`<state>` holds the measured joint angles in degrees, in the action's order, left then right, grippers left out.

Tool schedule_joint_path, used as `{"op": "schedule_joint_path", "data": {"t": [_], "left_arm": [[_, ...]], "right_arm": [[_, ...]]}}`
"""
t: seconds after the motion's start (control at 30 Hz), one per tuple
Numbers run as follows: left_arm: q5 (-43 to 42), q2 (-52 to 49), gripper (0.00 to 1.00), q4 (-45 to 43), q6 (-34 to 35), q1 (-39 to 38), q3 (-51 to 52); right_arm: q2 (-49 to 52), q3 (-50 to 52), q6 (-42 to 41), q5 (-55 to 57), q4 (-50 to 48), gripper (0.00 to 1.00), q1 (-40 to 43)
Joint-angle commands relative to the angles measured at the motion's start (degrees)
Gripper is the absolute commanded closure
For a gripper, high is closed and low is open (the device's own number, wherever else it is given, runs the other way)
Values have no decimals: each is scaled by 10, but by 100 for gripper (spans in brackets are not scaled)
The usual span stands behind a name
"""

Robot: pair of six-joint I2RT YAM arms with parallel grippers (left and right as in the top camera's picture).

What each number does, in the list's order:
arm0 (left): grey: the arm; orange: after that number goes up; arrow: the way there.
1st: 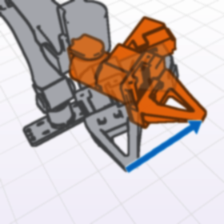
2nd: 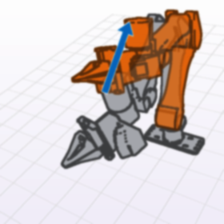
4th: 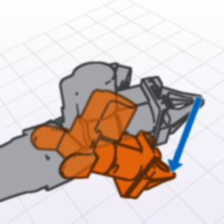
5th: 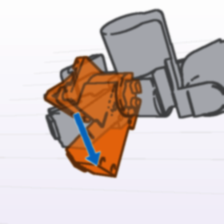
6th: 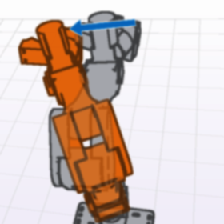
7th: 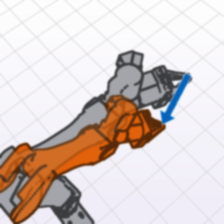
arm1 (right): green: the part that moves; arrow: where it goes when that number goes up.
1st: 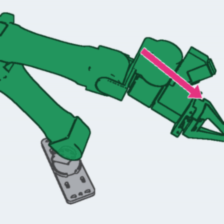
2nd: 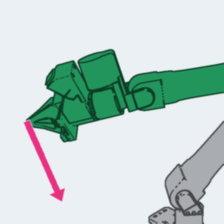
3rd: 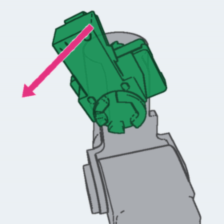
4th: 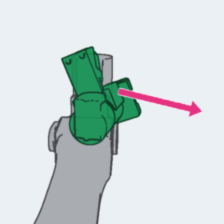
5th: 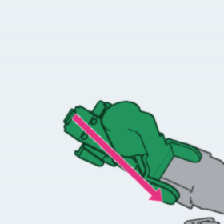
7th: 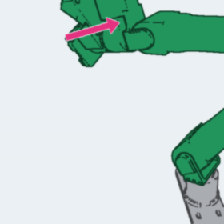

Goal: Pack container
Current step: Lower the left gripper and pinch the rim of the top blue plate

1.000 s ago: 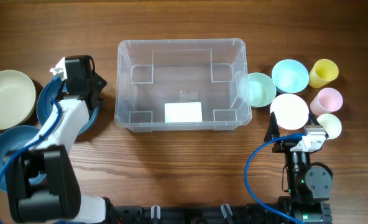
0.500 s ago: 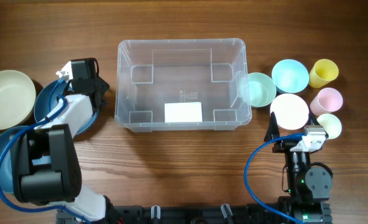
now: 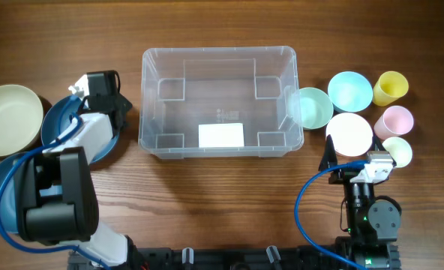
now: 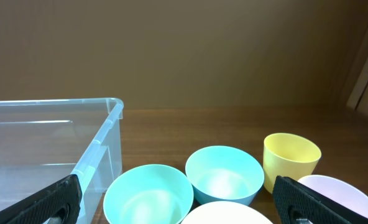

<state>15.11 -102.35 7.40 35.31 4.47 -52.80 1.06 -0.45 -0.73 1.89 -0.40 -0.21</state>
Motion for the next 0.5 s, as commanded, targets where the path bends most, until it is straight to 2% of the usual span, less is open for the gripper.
{"op": "schedule_joint_path", "data": {"t": [0.0, 0.47], "left_arm": [[-22, -6, 96, -4, 11, 3, 3], [-22, 98, 96, -3, 9, 2, -12]], "right_arm": [[-3, 2, 6, -7, -2, 0, 2], [-3, 2, 6, -7, -2, 0, 2]]}}
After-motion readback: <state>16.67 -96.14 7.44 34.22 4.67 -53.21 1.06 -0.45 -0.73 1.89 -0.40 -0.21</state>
